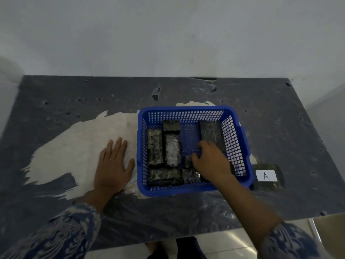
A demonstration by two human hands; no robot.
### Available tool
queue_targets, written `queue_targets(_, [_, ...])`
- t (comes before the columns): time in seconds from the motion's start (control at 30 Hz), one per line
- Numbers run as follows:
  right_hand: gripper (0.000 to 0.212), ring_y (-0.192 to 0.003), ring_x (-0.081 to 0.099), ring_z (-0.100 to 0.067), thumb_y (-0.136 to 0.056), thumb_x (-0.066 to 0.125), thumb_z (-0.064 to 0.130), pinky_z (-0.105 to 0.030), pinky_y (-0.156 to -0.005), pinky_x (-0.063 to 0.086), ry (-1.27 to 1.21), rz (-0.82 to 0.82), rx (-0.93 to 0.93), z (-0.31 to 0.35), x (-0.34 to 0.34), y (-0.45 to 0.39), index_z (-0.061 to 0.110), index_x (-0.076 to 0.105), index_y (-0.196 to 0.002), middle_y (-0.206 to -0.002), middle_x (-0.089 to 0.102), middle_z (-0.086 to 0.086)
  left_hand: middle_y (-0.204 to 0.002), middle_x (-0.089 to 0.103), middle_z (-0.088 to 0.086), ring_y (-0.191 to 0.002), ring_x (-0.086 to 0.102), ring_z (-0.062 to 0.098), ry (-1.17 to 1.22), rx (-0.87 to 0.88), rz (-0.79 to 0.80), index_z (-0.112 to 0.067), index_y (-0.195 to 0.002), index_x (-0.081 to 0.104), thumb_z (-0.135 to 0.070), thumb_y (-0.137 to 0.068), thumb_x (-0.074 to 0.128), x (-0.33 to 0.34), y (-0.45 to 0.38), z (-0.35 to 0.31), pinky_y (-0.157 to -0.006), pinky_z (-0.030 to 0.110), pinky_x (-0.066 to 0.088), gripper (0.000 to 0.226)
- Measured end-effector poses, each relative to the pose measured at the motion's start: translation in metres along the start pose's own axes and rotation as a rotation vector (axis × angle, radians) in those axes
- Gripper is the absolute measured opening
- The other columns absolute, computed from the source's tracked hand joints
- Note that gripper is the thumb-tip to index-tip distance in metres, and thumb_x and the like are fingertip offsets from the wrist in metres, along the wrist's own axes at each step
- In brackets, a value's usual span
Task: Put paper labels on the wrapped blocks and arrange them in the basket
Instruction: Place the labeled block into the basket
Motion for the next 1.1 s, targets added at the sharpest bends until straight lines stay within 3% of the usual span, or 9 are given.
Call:
queue_targets(0.13, [0.048, -0.109, 0.057, -0.036, -0.096, 0.05, 0.046, -0.039, -0.074, 0.047, 0.154, 0.105, 0.113, 0.011, 0.018, -0.005, 0.011, 0.046, -0.128, -0.131, 0.047, -0.015, -0.171, 0.011, -0.001, -0.159, 0.002, 0.022, -0.009, -0.009, 0.013, -0.023, -0.163, 0.016, -0.062, -0.099, 0.023, 0.002, -0.002, 0.002, -0.128, 0.045, 0.01, 0.076])
queue_targets(0.23, [0.052, -0.11, 0.057, -0.037, -0.095, 0.051, 0.047, -0.038, -0.071, 0.043, 0.215, 0.155, 0.141, 0.017, 0.026, -0.007, 0.009, 0.043, -0.129, -0.134, 0.044, -0.015, -0.171, 0.012, 0.0, -0.159, 0.003, 0.023, -0.017, 0.0, 0.018, -0.022, -0.163, 0.018, -0.061, -0.099, 0.024, 0.002, -0.002, 0.001, -0.127, 0.046, 0.011, 0.075])
queue_targets(0.4, [0.061, -0.113, 0.055, -0.038, -0.09, 0.061, 0.043, -0.04, -0.076, 0.049, 0.232, 0.199, 0.151, 0.024, 0.034, -0.006, 0.009, 0.037, -0.134, -0.139, 0.037, -0.017, -0.171, 0.012, 0.001, -0.159, 0.003, 0.023, -0.023, -0.007, 0.022, -0.021, -0.163, 0.019, -0.061, -0.099, 0.023, 0.001, -0.001, -0.001, -0.127, 0.046, 0.011, 0.075])
queue_targets(0.57, [0.032, -0.089, 0.056, -0.028, -0.09, 0.06, 0.038, -0.035, -0.069, 0.044, -0.149, 0.042, 0.12, 0.014, 0.019, -0.001, 0.013, 0.052, -0.108, -0.113, 0.05, -0.01, -0.171, 0.013, 0.002, -0.159, 0.004, 0.024, -0.029, -0.009, 0.028, -0.02, -0.163, 0.019, -0.062, -0.098, 0.021, -0.002, 0.0, -0.003, -0.127, 0.047, 0.011, 0.077])
queue_targets(0.7, [0.018, -0.067, 0.056, -0.015, -0.091, 0.043, 0.035, -0.028, -0.055, 0.04, -0.579, -0.267, 0.165, -0.013, -0.013, 0.022, 0.026, 0.058, -0.088, -0.081, 0.062, 0.0, -0.171, 0.015, 0.004, -0.159, 0.005, 0.026, -0.015, -0.006, 0.026, -0.018, -0.162, 0.021, -0.064, -0.096, 0.018, -0.006, 0.001, -0.009, -0.127, 0.049, 0.012, 0.081])
queue_targets(0.77, [0.028, -0.072, 0.063, -0.015, -0.09, 0.035, 0.033, -0.029, -0.055, 0.05, -0.811, -0.381, 0.258, -0.039, -0.026, 0.04, 0.033, 0.062, -0.096, -0.09, 0.066, 0.0, -0.17, 0.017, 0.007, -0.158, 0.008, 0.029, -0.017, 0.003, 0.026, -0.015, -0.161, 0.024, -0.064, -0.096, 0.017, -0.01, 0.002, -0.013, -0.126, 0.051, 0.015, 0.082])
queue_targets(0.87, [0.033, -0.078, 0.07, -0.009, -0.101, 0.035, 0.02, -0.026, -0.062, 0.058, -1.12, -0.514, 0.345, -0.084, -0.037, 0.072, 0.023, 0.066, -0.114, -0.096, 0.071, 0.004, -0.169, 0.02, 0.01, -0.157, 0.012, 0.034, -0.018, 0.008, 0.031, -0.012, -0.16, 0.026, -0.062, -0.094, 0.021, -0.013, 0.002, -0.017, -0.123, 0.055, 0.017, 0.083])
queue_targets(1.0, [0.027, -0.091, 0.072, -0.019, -0.099, 0.053, 0.016, -0.036, -0.071, 0.062, -1.136, -0.59, 0.555, -0.14, -0.034, 0.107, 0.019, 0.058, -0.126, -0.11, 0.07, -0.002, -0.158, 0.034, 0.025, -0.144, 0.027, 0.05, -0.115, 0.001, 0.099, -0.003, -0.153, 0.036, -0.055, -0.093, 0.028, -0.016, -0.002, -0.019, -0.114, 0.064, 0.03, 0.079])
queue_targets(1.1, [0.019, -0.086, 0.074, -0.021, -0.096, 0.059, 0.018, -0.035, -0.072, 0.062, -1.118, -0.602, 0.71, -0.176, -0.02, 0.127, 0.018, 0.058, -0.115, -0.108, 0.072, -0.007, -0.138, 0.045, 0.033, -0.125, 0.039, 0.058, -0.207, 0.013, 0.148, 0.003, -0.143, 0.045, -0.048, -0.089, 0.035, -0.019, -0.005, -0.024, -0.101, 0.066, 0.038, 0.075])
Point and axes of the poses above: each hand's wrist, its own y-axis away from the middle knuckle, its own x-axis out of the palm, z = x × y, the point moved 1 cm from there along -y, towards the middle knuckle
